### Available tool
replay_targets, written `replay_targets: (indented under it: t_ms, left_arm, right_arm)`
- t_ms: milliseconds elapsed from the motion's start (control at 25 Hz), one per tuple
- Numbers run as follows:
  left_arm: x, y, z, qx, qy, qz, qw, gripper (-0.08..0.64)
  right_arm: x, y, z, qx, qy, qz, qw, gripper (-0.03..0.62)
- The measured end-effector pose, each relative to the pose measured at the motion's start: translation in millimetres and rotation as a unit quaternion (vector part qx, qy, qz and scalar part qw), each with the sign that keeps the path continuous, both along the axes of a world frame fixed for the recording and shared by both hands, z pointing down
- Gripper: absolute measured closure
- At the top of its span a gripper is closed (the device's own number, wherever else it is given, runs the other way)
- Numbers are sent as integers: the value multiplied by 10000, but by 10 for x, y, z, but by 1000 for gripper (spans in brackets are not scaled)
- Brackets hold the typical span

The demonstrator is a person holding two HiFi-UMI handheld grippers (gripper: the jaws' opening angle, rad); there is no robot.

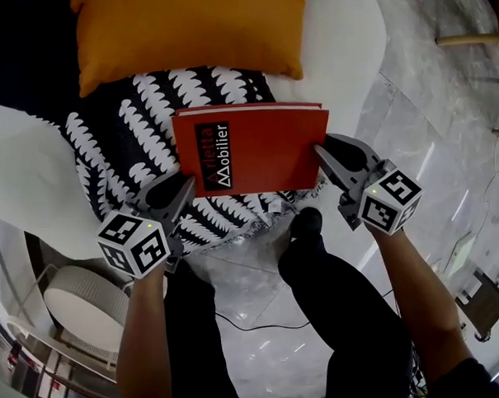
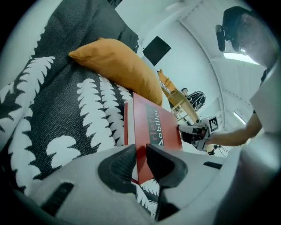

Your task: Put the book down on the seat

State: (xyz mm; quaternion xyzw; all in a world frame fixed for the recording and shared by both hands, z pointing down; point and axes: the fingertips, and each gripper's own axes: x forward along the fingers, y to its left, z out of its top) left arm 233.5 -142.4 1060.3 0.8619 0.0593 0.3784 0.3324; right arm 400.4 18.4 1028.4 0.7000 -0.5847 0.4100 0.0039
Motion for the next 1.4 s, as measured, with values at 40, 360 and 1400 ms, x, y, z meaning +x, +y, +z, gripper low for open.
replay_targets:
  t_ms: [40, 360, 1400]
  left_arm:
    - [5, -3, 6, 38, -30, 41, 10000, 474]
    - [35, -4, 70, 211, -138, 91, 9996, 474]
    - [145, -182, -3981, 895, 2025, 21, 9752, 534]
  right_arm:
    - [-3, 4, 16, -15, -2, 22, 10000, 508]
    - [4, 4, 64, -27, 100, 49, 9999, 508]
    - [-293, -277, -3925, 1279, 914, -618, 9856, 561]
